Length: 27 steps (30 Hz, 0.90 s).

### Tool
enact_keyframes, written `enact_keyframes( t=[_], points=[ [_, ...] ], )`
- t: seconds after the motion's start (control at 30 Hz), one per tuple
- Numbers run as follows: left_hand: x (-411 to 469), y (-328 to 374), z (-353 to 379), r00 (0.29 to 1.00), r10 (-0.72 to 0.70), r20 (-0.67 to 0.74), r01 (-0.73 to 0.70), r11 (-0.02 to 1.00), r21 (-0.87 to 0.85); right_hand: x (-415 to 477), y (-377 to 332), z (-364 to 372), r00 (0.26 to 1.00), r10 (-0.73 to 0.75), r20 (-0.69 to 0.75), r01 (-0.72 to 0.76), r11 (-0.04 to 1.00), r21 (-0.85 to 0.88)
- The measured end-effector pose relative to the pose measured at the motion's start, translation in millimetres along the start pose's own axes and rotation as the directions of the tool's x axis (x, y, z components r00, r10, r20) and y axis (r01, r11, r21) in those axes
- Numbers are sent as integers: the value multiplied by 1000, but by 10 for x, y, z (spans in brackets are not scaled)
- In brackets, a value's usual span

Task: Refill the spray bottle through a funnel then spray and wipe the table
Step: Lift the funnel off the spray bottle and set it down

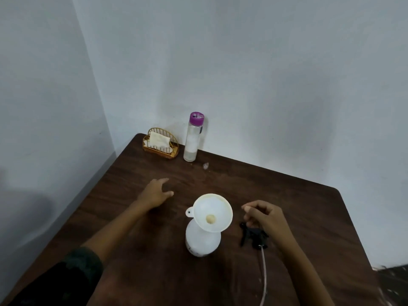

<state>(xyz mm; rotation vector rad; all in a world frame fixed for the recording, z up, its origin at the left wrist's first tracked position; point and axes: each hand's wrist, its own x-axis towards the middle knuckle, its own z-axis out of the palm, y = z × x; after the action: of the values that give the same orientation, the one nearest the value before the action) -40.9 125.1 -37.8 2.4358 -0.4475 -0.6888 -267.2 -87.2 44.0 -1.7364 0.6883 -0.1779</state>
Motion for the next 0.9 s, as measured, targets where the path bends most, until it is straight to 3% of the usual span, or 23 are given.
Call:
enact_keyframes(
  t=[0.1,0.27,0.47,0.9],
  points=[
    [-562,239,-24,996,81,-45,-92,912,-400,-224,-161,154,997,-68,37,68,998,0],
    [-1298,458,22,995,103,0,-76,731,-678,-346,-266,376,992,-123,21,123,992,6],
    [-1388,553,119,987,97,-125,-159,608,-778,-351,-258,428,988,-138,-69,136,990,-26],
    [-1311,553,115,999,41,6,-15,500,-866,-363,-177,457,983,-125,-132,133,990,52]
  ],
)
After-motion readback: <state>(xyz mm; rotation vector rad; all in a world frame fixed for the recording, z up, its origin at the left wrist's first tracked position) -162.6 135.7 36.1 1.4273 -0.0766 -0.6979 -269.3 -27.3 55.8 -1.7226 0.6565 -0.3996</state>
